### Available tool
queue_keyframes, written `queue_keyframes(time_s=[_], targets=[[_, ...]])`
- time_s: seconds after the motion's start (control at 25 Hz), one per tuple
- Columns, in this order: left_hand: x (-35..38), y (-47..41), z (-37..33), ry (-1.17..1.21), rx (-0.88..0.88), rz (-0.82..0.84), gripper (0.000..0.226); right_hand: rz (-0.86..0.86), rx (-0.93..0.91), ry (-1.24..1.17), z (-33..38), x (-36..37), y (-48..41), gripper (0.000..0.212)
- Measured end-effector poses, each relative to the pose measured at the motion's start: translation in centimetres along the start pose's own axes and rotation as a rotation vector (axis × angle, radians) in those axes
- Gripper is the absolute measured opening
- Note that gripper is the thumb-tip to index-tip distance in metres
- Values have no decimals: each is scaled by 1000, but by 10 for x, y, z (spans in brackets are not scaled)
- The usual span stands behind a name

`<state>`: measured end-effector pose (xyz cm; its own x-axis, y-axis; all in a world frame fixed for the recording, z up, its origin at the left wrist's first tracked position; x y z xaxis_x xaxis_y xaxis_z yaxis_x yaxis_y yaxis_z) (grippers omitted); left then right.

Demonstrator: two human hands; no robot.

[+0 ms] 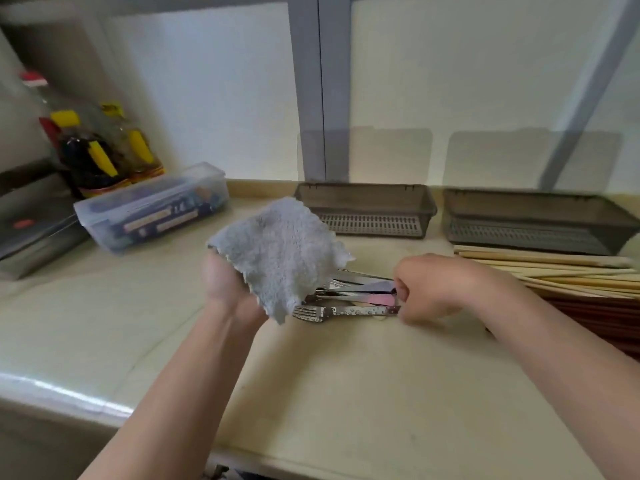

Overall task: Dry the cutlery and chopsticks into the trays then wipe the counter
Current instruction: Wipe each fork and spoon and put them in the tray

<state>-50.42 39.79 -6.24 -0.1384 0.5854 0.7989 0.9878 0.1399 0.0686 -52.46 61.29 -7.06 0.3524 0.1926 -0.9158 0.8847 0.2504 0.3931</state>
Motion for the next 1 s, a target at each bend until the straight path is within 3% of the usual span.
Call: queue_keyframes(time_s=[0.08,0.28,0.36,0.52,0.68,0.84,1.0], targets=[[15,-5,5,1,-8,63,36,4,-18,-17,0,2,-1,15],[23,-21,14,-114,-40,-3,58,25,-93,-137,-10,5,-6,4],[28,-23,20,-180,-52,-17,60,19,-136,-220,-16,0,-5,10],[42,-30,29,-255,-96,-6,48,-101,-270,-601,-24,-27,-3,13],[49,-44,35,-314,-149,-2,39,-166,-380,-816,-20,-37,-6,18],[49,-55,46,-401,-177,11,44,-376,-378,-1218,-29,-68,-3,19],[57,-52,63,-454,-276,114,51,-679,-287,-1141,-26,-105,-5,9]])
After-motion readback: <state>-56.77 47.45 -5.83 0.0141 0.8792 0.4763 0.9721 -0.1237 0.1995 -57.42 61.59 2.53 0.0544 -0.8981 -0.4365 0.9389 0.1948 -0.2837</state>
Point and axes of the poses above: each hand's wrist, its own y-axis away from the middle knuckle, its own x-axis out of the palm, z = x × y, the point moved 8 cm from there along -y, towards the middle knuckle, and after that the axes turned 5 degrees about y, right-handed, at the moved point
